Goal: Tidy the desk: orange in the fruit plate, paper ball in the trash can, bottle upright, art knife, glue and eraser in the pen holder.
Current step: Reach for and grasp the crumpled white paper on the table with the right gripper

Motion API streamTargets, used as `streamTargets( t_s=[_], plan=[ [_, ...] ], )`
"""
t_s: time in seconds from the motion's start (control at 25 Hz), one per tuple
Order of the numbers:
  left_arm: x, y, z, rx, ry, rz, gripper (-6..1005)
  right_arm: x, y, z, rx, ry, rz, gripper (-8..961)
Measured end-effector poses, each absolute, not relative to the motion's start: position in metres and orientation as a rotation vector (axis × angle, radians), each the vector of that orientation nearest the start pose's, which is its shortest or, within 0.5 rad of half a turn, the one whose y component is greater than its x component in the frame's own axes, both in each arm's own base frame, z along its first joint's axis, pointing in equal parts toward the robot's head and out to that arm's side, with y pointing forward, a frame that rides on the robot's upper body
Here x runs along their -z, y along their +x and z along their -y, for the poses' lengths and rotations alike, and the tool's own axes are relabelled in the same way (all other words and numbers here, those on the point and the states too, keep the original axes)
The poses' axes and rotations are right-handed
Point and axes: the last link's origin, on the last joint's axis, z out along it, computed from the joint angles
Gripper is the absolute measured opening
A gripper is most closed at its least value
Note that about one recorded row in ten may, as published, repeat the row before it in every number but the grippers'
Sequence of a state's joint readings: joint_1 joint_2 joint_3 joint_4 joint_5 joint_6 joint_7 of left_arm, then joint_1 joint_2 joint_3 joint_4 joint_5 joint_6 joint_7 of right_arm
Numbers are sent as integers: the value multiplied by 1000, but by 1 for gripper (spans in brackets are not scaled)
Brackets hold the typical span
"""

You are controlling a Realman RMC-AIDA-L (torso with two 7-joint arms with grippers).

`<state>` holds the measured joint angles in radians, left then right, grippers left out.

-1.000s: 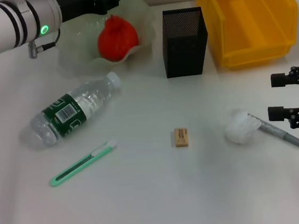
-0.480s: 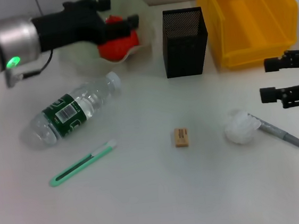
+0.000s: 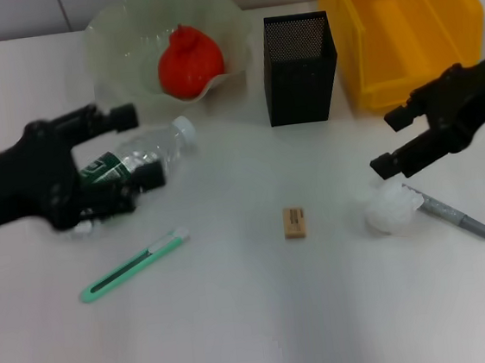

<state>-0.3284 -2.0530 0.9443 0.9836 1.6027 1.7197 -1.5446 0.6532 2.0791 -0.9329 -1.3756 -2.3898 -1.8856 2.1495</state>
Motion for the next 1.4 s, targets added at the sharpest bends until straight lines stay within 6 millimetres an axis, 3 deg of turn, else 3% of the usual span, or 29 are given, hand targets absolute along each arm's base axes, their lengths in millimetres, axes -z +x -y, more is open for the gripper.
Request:
streamTargets(
  t_s=[0.04,0.16,0.24,0.4,0.52,0.84,1.4],
  plan=[
    [-56,-244,-276,1021,-2728,446,859,-58,164,-346,174,-2895,-732,819],
    [-58,-258,-260,1049,-2725,421,860,-49,147,-354,421,-2846,-728,819],
    [-58,-264,-254,1058,-2728,421,860,-38,134,-359,595,-2795,-705,818],
    [-55,-273,-246,1079,-2740,419,860,-24,126,-359,708,-2759,-681,818],
    [-54,-275,-243,1082,-2751,409,860,0,124,-355,834,-2726,-663,817],
    [-47,-281,-234,1033,-2821,400,859,27,129,-350,959,-2633,-695,816],
    [-45,-278,-239,1033,-2815,392,860,52,152,-355,1013,-2600,-700,815]
  ],
)
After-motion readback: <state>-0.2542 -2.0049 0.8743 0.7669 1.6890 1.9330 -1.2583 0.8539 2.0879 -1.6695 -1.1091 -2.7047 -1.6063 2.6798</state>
